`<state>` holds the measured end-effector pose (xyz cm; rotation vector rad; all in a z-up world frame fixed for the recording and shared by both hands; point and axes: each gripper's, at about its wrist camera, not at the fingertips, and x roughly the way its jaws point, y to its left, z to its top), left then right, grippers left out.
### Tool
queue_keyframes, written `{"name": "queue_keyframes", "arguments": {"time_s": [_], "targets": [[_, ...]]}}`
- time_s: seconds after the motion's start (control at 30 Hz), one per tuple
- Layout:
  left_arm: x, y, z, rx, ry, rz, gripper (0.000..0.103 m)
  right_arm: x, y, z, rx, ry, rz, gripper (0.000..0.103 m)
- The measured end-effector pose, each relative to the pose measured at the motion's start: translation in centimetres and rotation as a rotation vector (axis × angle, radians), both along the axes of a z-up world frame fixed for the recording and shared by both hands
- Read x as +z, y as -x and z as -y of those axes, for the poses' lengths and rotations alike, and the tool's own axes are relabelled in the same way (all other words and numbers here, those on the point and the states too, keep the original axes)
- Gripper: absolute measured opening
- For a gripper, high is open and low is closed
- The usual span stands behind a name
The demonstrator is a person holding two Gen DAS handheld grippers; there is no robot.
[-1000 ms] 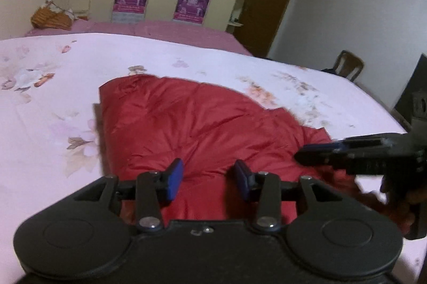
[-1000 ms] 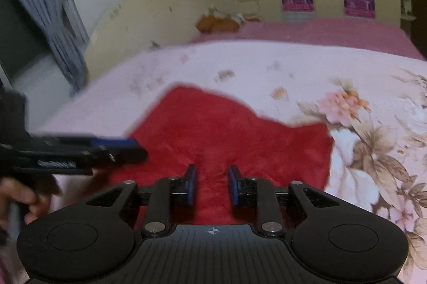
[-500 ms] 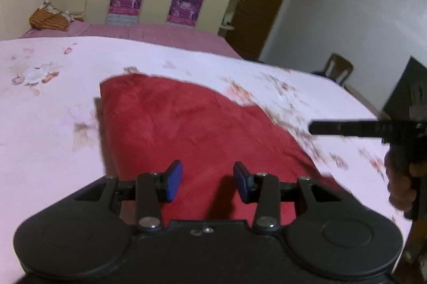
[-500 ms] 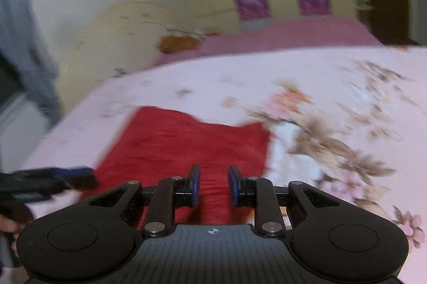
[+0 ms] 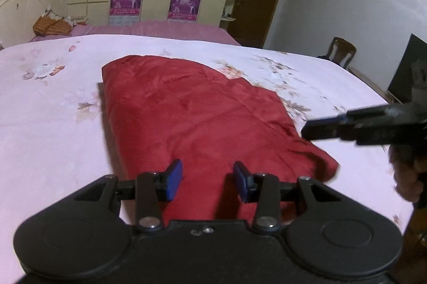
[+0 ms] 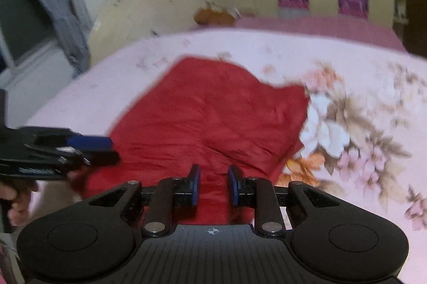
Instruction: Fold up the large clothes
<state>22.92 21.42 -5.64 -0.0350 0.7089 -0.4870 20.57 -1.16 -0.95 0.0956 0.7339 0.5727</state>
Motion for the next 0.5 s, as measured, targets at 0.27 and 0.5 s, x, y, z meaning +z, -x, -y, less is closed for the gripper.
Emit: {"name": "queue_keyframes", "arguments": {"time_s": [0.27,0.5], "targets": [[-1.0,3.2,0.9,0.079,-0.022,0.007,0.041,-2.4,4.2,-1.9,0.054,0.097,-0.012,0.024],[-2.1,3.1,1.1,0.091,-0.063,0.015,0.043,-4.1,4.3,-2.1,0.025,0.114,-0.011,0.024]]}}
